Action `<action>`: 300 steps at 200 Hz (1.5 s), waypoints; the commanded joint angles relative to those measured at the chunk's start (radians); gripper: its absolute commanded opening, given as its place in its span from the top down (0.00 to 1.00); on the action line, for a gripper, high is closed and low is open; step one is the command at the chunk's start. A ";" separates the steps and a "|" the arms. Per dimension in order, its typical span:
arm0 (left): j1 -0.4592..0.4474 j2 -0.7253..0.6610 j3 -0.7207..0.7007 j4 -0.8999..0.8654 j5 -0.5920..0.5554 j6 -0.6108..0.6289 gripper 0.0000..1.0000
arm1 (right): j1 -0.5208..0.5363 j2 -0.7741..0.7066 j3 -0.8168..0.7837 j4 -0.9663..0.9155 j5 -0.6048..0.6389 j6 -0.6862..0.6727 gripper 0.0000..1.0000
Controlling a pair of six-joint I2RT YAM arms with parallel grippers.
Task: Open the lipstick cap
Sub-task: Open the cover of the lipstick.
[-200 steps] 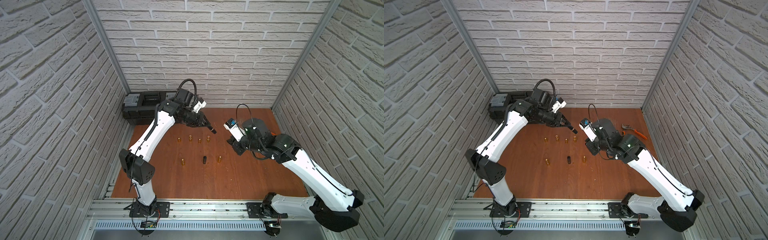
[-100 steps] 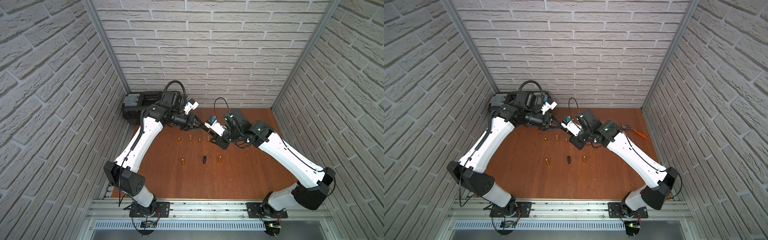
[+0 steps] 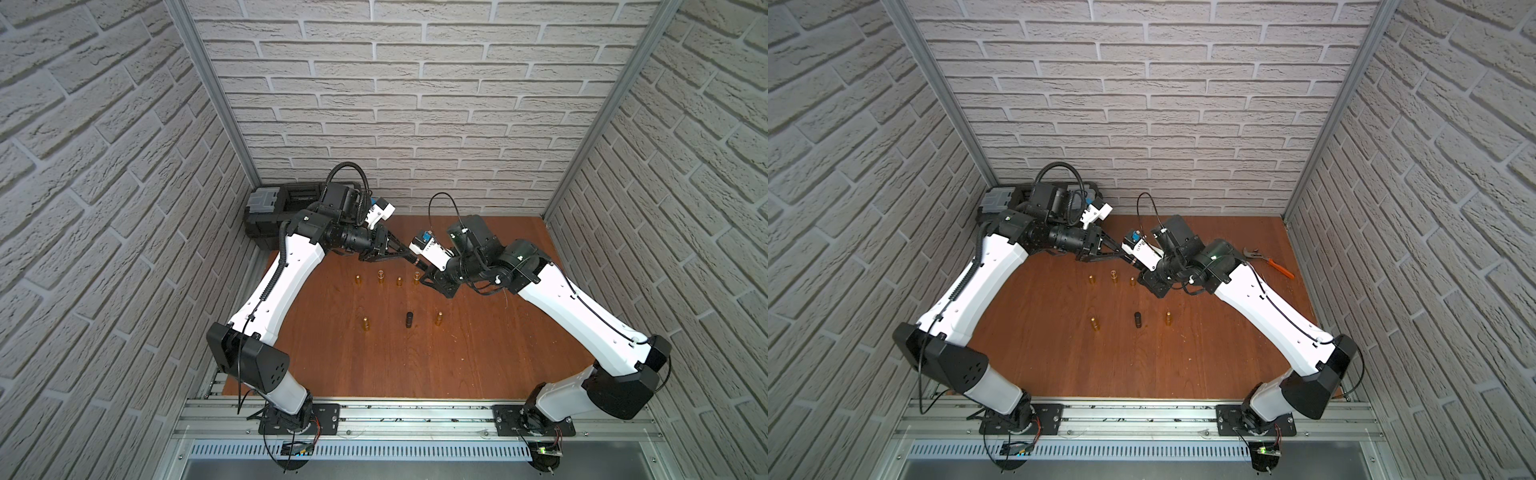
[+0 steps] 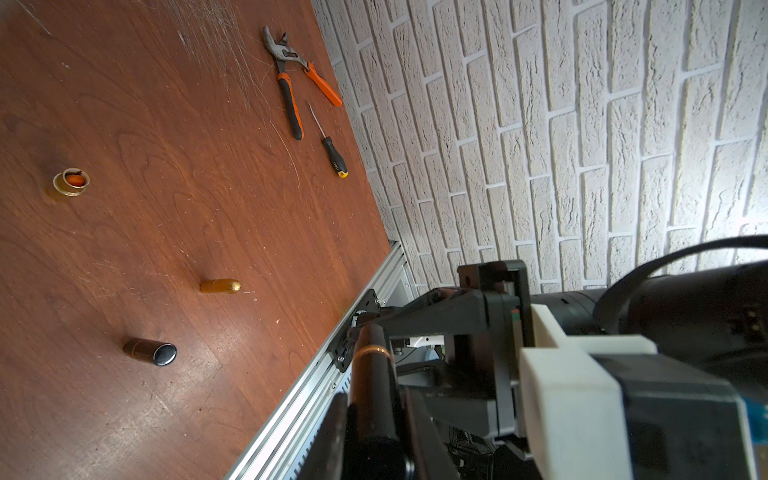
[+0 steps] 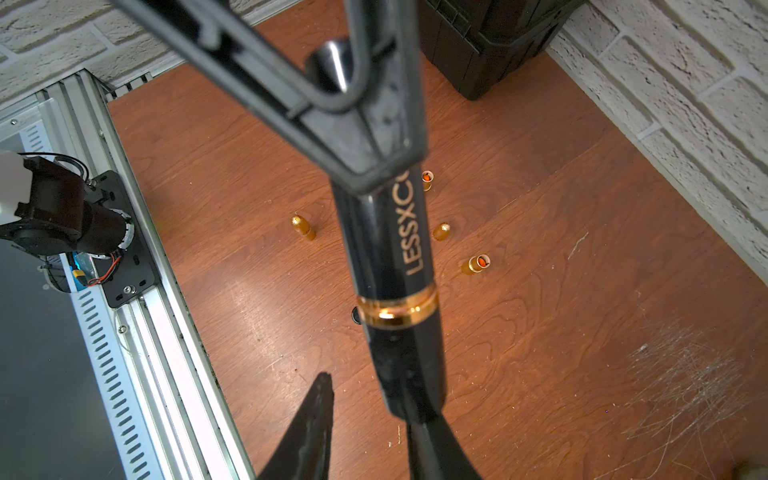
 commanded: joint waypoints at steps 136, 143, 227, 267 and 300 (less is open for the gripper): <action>0.015 -0.049 -0.058 0.045 0.047 -0.029 0.86 | 0.004 0.067 0.108 0.080 -0.015 -0.034 0.73; 0.019 -0.049 -0.058 0.049 0.051 -0.032 0.86 | 0.004 0.066 0.102 0.076 -0.013 -0.034 0.73; 0.046 -0.042 -0.035 0.059 0.073 -0.039 0.86 | 0.004 0.023 0.043 0.078 0.027 -0.026 0.72; 0.040 -0.045 -0.036 0.058 0.082 -0.036 0.85 | 0.004 0.027 0.042 0.075 0.042 -0.028 0.66; 0.030 -0.045 -0.040 0.056 0.080 -0.031 0.86 | 0.004 0.021 0.038 0.087 0.039 -0.031 0.69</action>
